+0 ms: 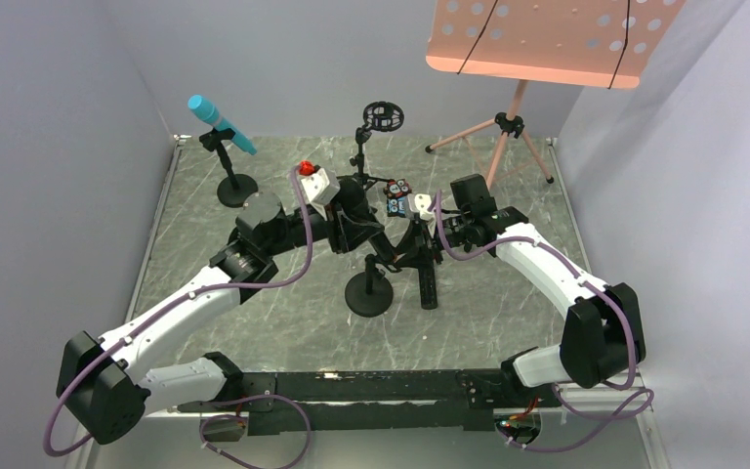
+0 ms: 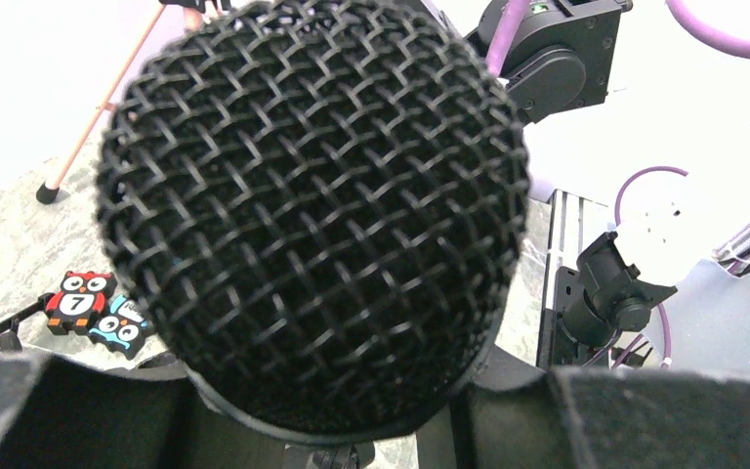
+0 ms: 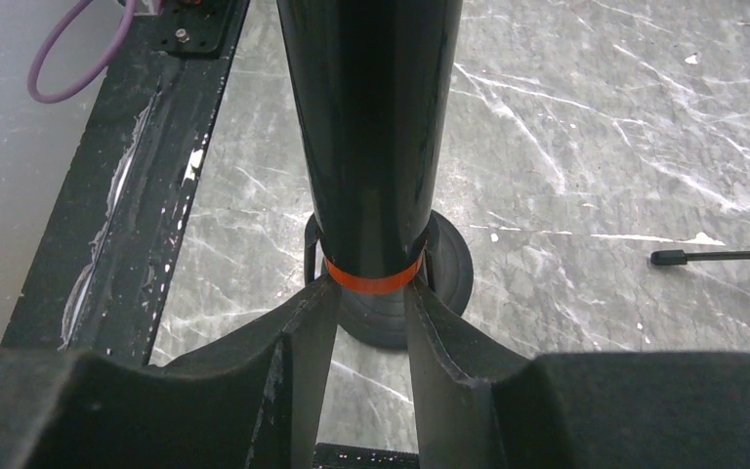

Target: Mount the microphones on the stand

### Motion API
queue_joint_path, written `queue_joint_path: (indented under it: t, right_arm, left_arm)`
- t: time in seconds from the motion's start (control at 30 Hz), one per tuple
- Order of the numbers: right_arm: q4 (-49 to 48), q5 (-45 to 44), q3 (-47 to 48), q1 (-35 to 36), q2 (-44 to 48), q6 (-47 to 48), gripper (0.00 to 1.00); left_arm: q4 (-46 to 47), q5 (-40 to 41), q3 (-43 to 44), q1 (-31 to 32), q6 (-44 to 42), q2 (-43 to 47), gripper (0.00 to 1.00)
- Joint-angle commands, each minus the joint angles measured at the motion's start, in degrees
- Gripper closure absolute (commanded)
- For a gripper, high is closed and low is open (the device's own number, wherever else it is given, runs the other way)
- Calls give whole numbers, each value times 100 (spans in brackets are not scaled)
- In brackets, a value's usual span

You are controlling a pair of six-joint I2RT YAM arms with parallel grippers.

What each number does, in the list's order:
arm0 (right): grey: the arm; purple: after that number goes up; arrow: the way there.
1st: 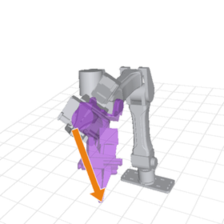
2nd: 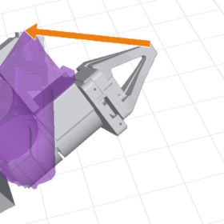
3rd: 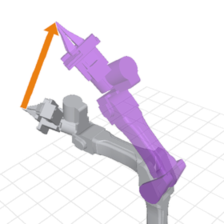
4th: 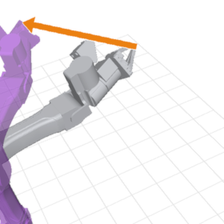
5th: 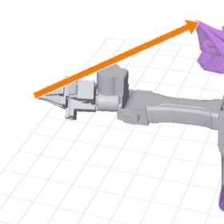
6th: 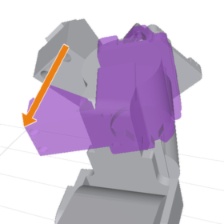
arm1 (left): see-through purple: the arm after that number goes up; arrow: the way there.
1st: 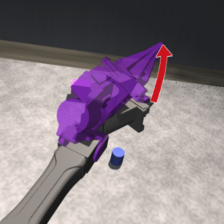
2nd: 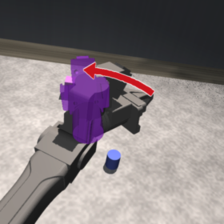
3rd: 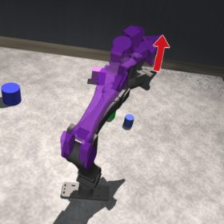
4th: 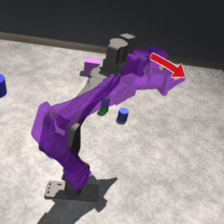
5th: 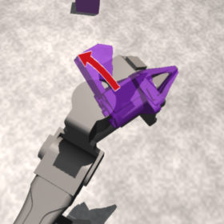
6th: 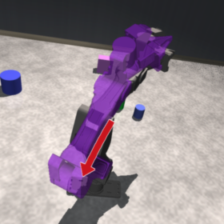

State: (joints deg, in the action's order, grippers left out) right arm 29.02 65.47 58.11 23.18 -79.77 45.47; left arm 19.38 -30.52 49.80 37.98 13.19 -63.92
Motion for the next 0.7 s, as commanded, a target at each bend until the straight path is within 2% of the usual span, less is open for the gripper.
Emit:
queue_joint_path:
  t: [0.0, 0.33, 0.67]
  right_arm:
    - [148, 194, -63, 55, 53, 181, 57]
    - [264, 192, -59, 55, 63, 271, 54]
    - [882, -266, 22, 21, -62, 974, 51]
  left_arm:
    - [94, 74, 10, 6, -59, -25, 100]
    - [194, -118, -268, -15, 46, -259, 100]
    - [277, -164, -715, -174, 9, -421, 100]
